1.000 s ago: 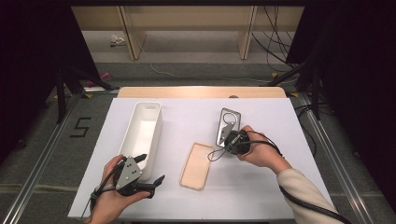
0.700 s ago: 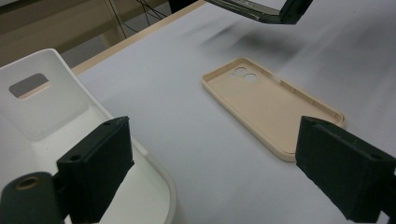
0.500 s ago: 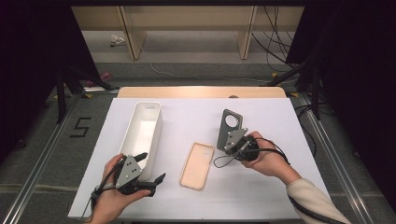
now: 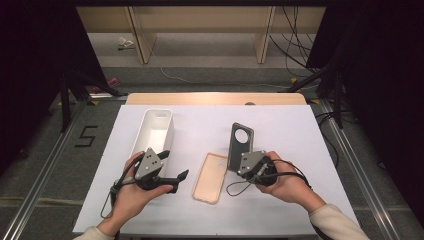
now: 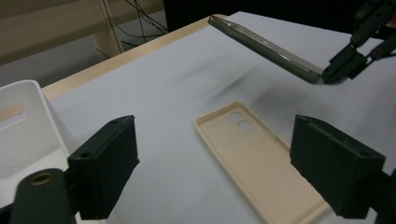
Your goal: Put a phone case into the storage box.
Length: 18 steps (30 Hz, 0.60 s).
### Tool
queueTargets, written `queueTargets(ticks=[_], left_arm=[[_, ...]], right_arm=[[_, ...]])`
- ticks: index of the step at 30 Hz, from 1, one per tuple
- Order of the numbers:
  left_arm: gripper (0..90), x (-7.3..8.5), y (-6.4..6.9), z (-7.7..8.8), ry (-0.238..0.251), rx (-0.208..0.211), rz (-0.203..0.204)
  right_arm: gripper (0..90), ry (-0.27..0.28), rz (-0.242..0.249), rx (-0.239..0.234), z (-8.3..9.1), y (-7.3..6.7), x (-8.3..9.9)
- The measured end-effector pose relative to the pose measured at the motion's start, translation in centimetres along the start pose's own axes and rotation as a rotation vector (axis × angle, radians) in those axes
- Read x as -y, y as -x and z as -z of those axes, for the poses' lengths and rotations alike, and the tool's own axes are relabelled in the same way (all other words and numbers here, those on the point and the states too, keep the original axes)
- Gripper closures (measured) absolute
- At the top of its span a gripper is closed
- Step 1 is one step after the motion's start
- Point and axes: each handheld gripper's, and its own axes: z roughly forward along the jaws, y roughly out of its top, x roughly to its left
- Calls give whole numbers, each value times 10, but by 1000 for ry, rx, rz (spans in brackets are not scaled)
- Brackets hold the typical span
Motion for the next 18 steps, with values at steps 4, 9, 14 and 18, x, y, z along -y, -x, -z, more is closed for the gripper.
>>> queueTargets(ticks=[4, 9, 14, 18], left_arm=[[150, -11, -1, -7, -4, 5, 8], [150, -32, -2, -24, -33, 23, 2], [152, -45, 2, -37, -51, 38, -19], [154, -53, 3, -49, -77, 52, -13]], right_arm=[[889, 10, 9, 1, 2, -5, -1], [889, 18, 15, -9, 3, -16, -4], [889, 22, 19, -11, 6, -21, -6], [889, 23, 24, -15, 6, -24, -7]])
